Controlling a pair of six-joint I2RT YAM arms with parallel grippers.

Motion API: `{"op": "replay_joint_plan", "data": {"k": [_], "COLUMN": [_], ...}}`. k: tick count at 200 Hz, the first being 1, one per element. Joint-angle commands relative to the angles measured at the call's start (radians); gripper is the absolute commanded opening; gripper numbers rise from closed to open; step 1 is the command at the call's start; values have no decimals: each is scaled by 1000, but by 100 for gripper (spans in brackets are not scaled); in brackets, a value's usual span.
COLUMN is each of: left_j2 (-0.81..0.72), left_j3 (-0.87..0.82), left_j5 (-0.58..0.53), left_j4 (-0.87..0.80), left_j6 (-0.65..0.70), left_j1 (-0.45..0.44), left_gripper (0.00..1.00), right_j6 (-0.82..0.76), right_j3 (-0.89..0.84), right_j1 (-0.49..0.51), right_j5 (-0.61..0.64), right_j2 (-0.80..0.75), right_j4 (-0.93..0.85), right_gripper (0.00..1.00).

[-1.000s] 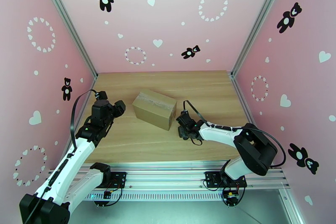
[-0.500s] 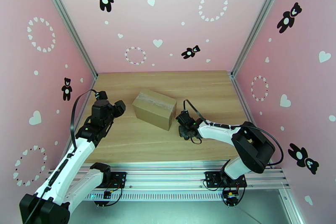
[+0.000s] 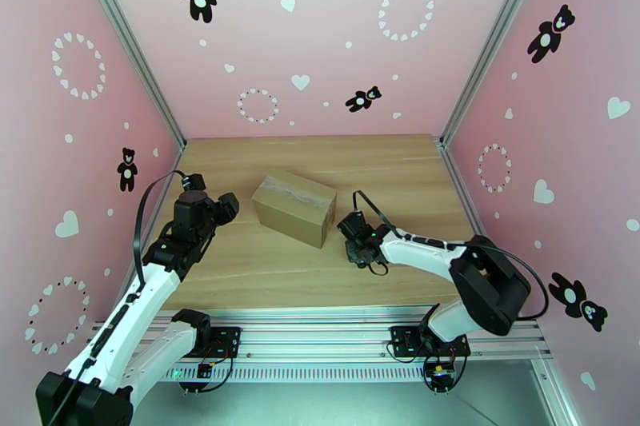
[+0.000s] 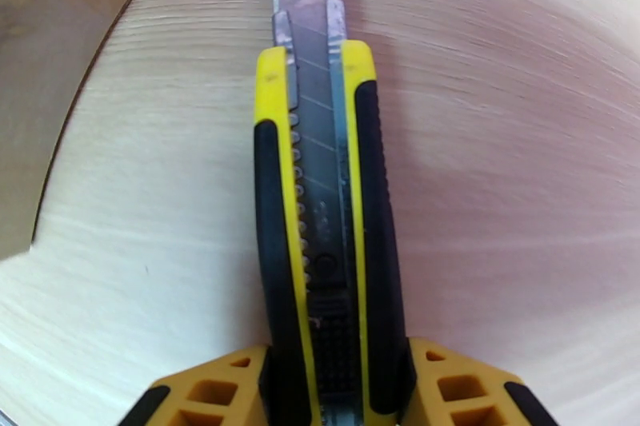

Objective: Unpack the express box

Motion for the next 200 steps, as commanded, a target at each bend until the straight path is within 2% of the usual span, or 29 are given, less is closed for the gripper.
{"op": "replay_joint_plan", "data": {"k": [1, 53, 92, 117, 155, 200], "left_j2": [-20, 24, 75, 114, 195, 375], "left_j3": [45, 171, 243, 281, 370, 442], "left_j5": [67, 223, 364, 427, 424, 432], "left_j4": [-7, -44, -49, -31, -10, 123], "left_j6": [20, 26, -47, -109, -158, -246], "left_j1": [-8, -8, -9, -28, -150, -318], "left_gripper": [68, 67, 66, 72, 78, 78], "right_j6": [-14, -81, -164, -202, -254, -296], "right_j3": [59, 172, 319, 398, 482, 575], "right_j1": [-15, -59, -64, -64, -61, -37], "right_j5": [41, 63, 55, 28, -34, -87], "right_j2": [-94, -251, -284, -273, -245, -178], "right_j4": [-94, -240, -333, -350, -334, -304], "right_gripper": [32, 32, 32, 31, 30, 30]}}
